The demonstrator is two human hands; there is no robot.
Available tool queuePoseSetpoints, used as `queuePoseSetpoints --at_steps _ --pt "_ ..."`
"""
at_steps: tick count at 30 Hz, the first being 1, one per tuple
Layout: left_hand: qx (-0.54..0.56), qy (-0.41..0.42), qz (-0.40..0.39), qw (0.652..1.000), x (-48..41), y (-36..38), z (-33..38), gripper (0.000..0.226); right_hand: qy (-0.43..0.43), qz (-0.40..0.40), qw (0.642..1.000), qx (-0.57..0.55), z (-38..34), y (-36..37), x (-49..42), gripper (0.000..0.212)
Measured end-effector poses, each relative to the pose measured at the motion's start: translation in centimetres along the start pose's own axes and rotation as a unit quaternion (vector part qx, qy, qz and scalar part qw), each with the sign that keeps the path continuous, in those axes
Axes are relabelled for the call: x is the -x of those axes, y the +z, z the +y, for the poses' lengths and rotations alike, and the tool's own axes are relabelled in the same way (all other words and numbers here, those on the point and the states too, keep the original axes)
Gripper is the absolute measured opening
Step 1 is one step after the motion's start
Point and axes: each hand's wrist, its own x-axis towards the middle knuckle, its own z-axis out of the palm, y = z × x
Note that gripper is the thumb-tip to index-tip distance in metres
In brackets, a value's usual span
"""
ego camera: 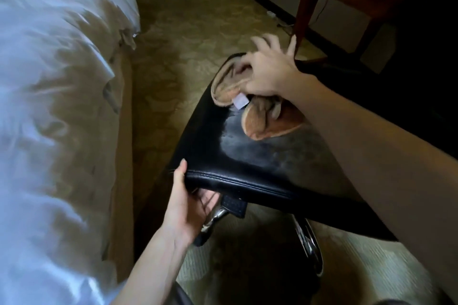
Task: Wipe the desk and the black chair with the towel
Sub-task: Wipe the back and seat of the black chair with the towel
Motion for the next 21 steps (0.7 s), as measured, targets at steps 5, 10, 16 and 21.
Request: queuePoseSetpoints --at_steps 5,10,16,21 --pt "-0.014 0.002 0.007 1.0 0.2 0.2 0.2 0.071 0.106 -0.091 0.985 -0.1 -0.7 4.2 -3.2 0.103" --pt "-0.026 0.021 0.008 0.999 0.0 0.1 0.2 0.061 0.155 -0.105 0.98 -0.071 -1.4 5.4 -3.5 0.08" --pt "-0.009 0.02 0.017 1.0 0.1 0.9 0.5 0.057 0.035 -0.069 0.992 -0.095 -2.1 5.9 0.5 0.028" --pt "-0.004 0.013 0.007 1.0 0.4 1.3 0.7 0.06 -0.104 -0.076 0.985 -0.111 -4.5 5.4 6.6 0.032"
